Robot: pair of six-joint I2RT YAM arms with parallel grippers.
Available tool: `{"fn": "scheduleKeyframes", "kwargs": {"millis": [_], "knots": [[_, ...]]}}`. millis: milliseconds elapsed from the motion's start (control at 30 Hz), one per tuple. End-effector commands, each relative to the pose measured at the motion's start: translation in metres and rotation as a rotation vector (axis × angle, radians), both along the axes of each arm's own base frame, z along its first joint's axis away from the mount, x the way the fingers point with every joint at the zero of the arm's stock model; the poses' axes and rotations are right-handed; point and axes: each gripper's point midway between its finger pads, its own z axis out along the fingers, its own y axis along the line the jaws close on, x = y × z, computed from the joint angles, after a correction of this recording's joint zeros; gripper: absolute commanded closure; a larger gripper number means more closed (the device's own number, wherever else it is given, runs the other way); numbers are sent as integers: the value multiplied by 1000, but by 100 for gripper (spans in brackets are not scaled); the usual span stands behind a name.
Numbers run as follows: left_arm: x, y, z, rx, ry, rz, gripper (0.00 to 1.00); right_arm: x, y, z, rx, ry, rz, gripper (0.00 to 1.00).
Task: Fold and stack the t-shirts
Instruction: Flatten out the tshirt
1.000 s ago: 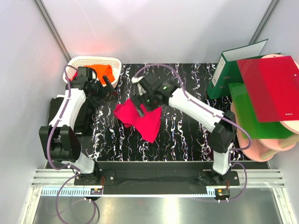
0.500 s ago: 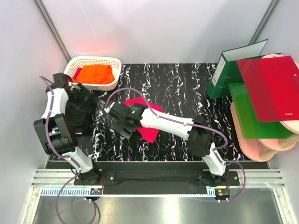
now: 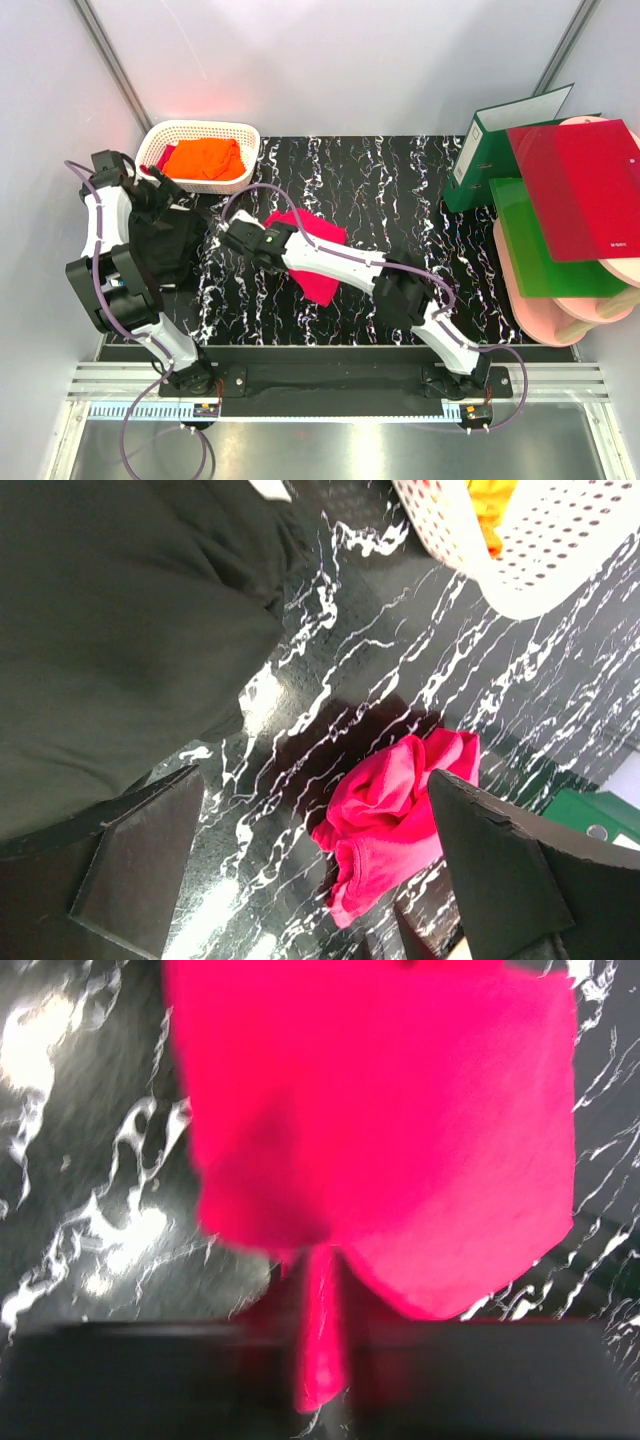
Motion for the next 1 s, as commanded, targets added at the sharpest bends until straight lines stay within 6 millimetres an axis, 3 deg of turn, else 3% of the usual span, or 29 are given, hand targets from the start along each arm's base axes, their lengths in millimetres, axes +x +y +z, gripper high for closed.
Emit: {"fn": "scheduleKeyframes", "kwargs": {"millis": [0, 100, 233, 333, 400, 433, 533, 700, 967], "knots": [[-2, -9, 0, -35, -23, -37, 1, 36, -1, 27, 88, -97, -139, 100], [-4, -11, -2, -46, -24, -44, 1, 37, -8, 45, 91, -132, -146, 100], [-4, -13, -6, -58, -18, -50, 1, 43, -26, 91, 117, -227, -181, 100], [-3, -14, -7, -62, -18, -57, 1, 41, -22, 106, 137, -230, -130, 100], [-3, -14, -7, -61, -21, -59, 1, 28, -7, 99, 176, -143, -50, 88], [-3, -13, -7, -58, -21, -61, 1, 23, -5, 96, 179, -115, -24, 53], [-1, -15, -7, -71, -21, -66, 1, 3, 7, 94, 210, -38, 48, 23], [1, -15, -11, -81, -13, -69, 1, -25, 29, 97, 288, 68, 134, 15], [5, -18, -21, -101, 6, -87, 1, -39, 59, 75, 341, 187, 176, 14]]}}
